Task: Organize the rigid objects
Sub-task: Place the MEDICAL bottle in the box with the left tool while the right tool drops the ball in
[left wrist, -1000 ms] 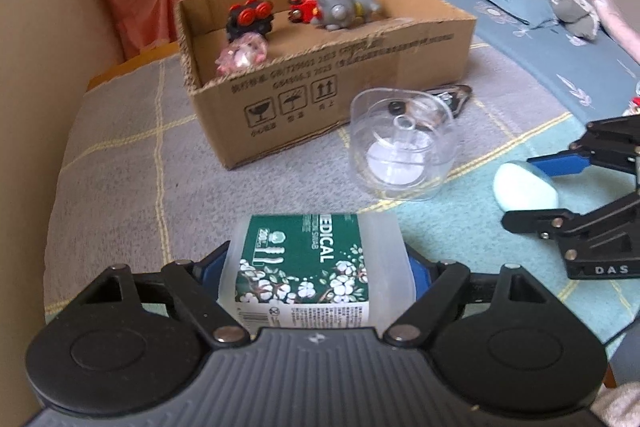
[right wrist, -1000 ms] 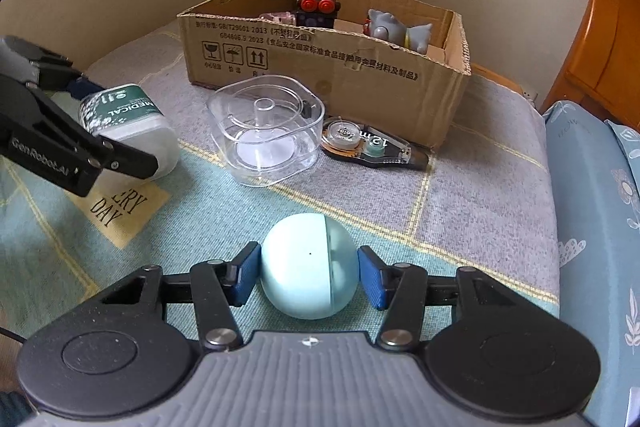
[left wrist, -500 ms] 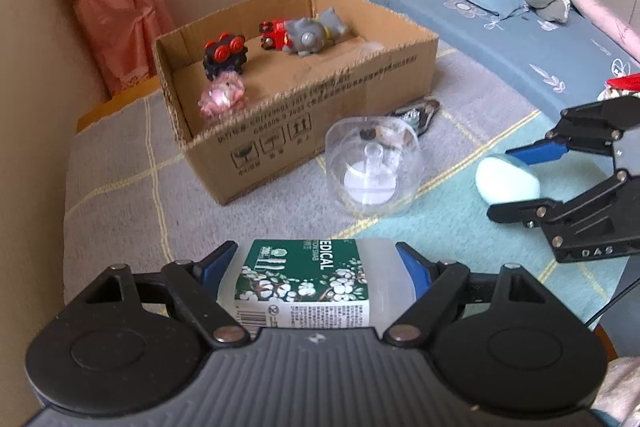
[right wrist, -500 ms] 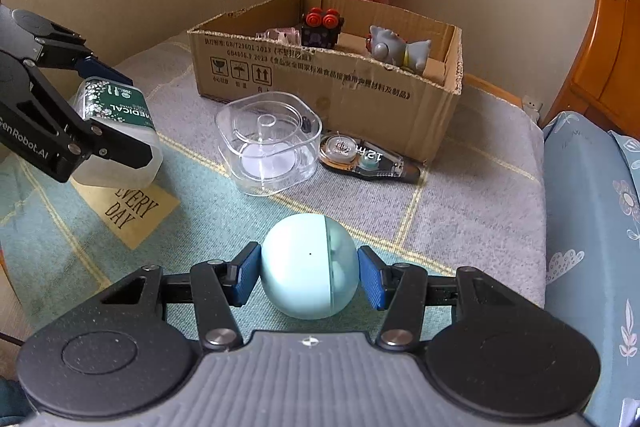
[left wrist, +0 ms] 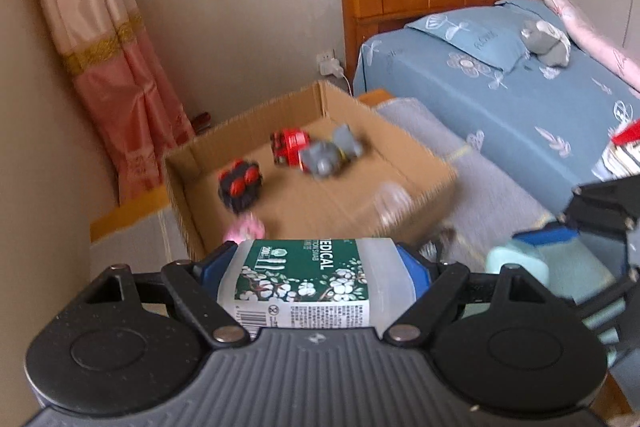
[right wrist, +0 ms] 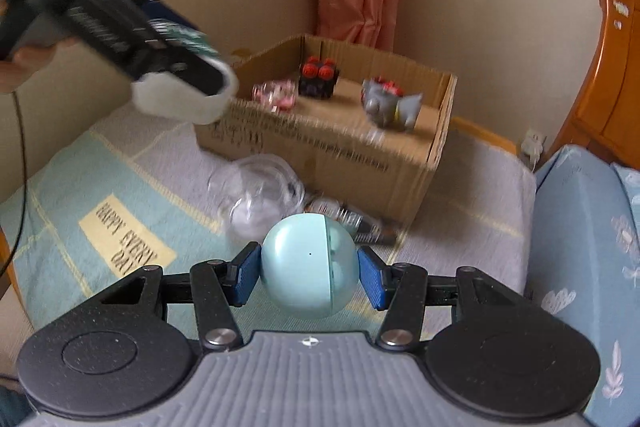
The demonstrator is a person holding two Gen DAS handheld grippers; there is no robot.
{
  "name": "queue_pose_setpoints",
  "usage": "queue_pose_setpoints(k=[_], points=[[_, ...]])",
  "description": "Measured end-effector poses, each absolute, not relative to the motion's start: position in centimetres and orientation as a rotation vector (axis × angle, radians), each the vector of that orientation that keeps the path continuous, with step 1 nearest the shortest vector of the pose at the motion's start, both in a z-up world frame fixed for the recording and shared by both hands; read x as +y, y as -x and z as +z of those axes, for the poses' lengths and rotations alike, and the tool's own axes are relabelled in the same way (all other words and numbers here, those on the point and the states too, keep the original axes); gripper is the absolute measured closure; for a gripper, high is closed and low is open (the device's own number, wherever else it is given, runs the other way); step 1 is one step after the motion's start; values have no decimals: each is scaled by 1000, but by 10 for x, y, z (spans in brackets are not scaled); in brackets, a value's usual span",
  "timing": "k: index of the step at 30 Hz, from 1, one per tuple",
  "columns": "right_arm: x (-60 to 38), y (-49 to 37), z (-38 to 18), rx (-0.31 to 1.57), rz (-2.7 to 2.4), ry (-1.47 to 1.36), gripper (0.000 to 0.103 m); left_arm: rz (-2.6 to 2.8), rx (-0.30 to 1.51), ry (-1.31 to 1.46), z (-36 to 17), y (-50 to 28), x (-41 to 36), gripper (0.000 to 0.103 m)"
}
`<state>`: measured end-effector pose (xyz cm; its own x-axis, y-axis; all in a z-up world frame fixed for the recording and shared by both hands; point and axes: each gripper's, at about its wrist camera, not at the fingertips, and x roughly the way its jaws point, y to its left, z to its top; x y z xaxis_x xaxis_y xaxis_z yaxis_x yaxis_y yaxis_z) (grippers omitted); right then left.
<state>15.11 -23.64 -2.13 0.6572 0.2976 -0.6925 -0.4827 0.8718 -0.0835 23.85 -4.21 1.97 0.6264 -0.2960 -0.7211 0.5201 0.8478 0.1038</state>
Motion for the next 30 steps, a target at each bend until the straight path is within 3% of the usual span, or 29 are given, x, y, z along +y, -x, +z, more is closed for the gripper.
queue_pose_setpoints(k=[16, 30], points=[[-231, -194, 10, 669, 427, 310, 45, -355, 764, -192, -16, -342, -60, 18], [-228, -233, 17, 666, 402, 300, 45, -382, 766, -272, -2, -292, -36, 10]])
